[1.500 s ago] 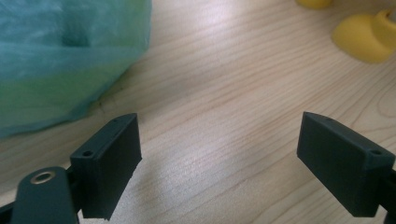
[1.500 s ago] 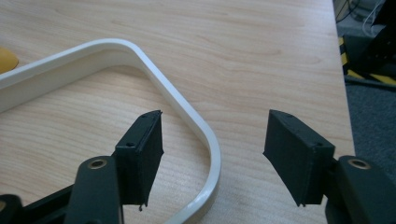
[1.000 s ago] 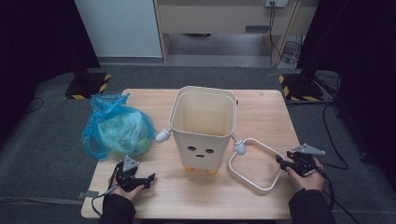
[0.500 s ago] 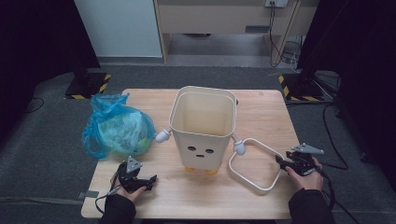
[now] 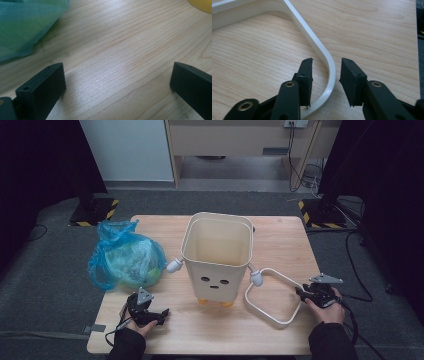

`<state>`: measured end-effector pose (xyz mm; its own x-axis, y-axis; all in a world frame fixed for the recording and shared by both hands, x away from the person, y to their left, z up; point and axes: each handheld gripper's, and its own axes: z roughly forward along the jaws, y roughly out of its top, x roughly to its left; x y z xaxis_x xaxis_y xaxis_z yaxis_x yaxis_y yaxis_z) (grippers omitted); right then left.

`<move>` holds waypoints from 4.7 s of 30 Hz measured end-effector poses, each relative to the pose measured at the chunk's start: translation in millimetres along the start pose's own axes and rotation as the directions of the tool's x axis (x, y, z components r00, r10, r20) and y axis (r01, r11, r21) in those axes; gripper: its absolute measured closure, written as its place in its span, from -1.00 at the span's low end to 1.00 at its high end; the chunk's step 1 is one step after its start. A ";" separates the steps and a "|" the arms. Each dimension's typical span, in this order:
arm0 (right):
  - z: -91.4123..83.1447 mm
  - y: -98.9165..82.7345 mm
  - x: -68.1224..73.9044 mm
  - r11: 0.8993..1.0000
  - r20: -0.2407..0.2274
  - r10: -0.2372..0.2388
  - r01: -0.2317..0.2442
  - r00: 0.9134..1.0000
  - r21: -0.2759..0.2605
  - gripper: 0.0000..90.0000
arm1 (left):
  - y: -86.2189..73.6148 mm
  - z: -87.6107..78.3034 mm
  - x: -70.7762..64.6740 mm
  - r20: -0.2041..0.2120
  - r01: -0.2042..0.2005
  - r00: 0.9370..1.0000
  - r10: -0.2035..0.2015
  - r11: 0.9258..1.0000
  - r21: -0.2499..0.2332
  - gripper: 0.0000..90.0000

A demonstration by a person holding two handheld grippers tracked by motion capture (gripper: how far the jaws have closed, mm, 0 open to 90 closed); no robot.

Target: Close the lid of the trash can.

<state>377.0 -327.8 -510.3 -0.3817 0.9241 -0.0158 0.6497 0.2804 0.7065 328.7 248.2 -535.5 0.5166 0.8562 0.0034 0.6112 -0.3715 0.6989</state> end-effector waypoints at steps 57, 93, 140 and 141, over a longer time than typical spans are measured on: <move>-7.2 36.8 0.7 0.989 0.131 0.090 -0.072 0.987 -0.132 0.76 | 0.1 0.2 -0.4 -0.003 0.004 1.000 -0.004 1.000 -0.001 -1.00; -64.7 103.3 -1.7 0.880 0.171 0.248 -0.148 0.954 -0.451 0.72 | 0.1 0.2 -0.4 -0.003 0.004 1.000 -0.004 1.000 0.000 -1.00; -133.0 188.6 6.0 0.764 0.024 0.209 -0.148 0.978 -0.628 0.74 | 0.1 0.2 -0.5 -0.003 0.004 1.000 -0.004 1.000 0.000 -1.00; -133.0 191.0 8.0 0.762 0.009 0.196 -0.147 0.981 -0.631 0.74 | 0.1 0.1 -0.4 -0.003 0.003 1.000 -0.003 1.000 0.000 -1.00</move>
<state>410.6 -301.4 -281.4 -0.2409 0.9635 0.1168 0.1360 -0.0857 0.9870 328.6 247.7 -535.5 0.5129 0.8584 0.0029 0.6129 -0.3686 0.6989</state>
